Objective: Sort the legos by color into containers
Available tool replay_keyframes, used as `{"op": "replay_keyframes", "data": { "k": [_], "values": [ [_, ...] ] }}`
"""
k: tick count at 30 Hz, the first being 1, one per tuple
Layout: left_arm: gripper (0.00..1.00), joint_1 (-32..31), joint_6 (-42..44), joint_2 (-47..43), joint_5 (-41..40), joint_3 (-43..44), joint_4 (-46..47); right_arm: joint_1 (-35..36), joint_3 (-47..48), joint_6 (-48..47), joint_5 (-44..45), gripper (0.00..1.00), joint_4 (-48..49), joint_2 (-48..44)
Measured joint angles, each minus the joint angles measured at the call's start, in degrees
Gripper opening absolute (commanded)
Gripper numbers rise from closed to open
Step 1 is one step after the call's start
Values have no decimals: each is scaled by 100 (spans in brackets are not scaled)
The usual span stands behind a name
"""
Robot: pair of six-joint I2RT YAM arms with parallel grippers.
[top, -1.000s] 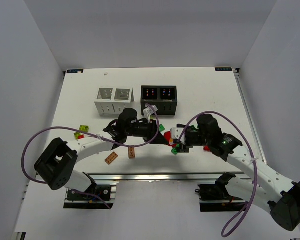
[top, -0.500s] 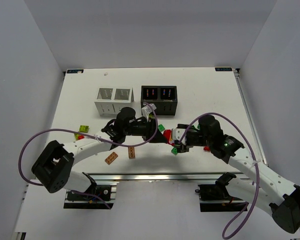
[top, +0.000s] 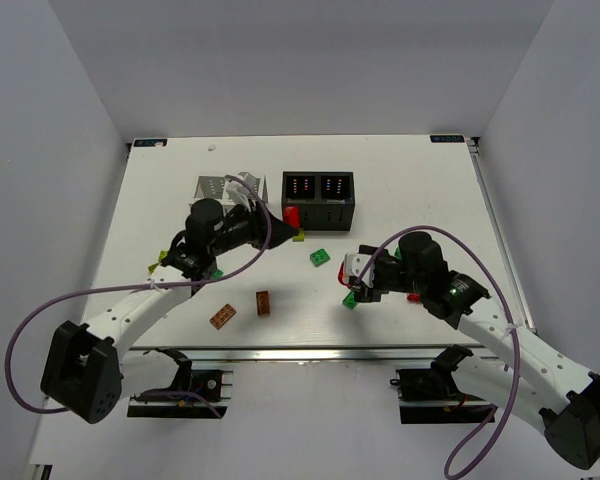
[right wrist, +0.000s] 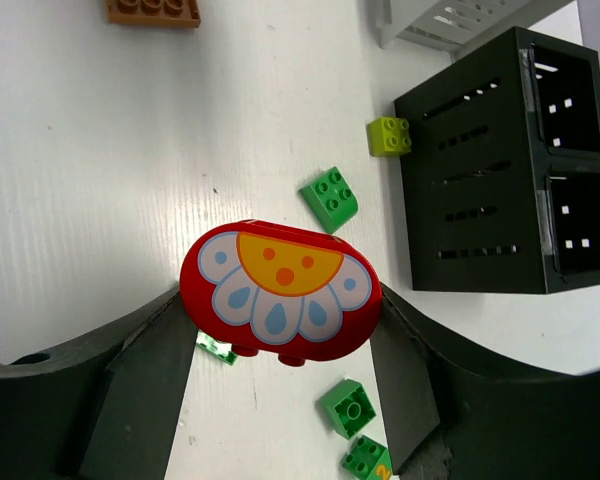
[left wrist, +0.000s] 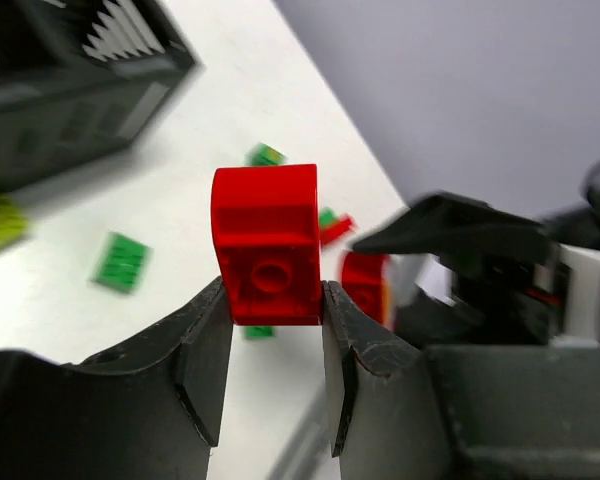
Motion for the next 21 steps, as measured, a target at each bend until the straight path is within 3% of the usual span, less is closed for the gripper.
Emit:
{"op": "replay_keyframes", "data": {
  "k": [10,21],
  "values": [
    [0,413,820,-817,-1814,-87,-573,2,0,142,319,0,9,-39],
    [0,1497,1340,-1462,-2155,-695,175,306,-2,192,837,0,109,39]
  ]
}}
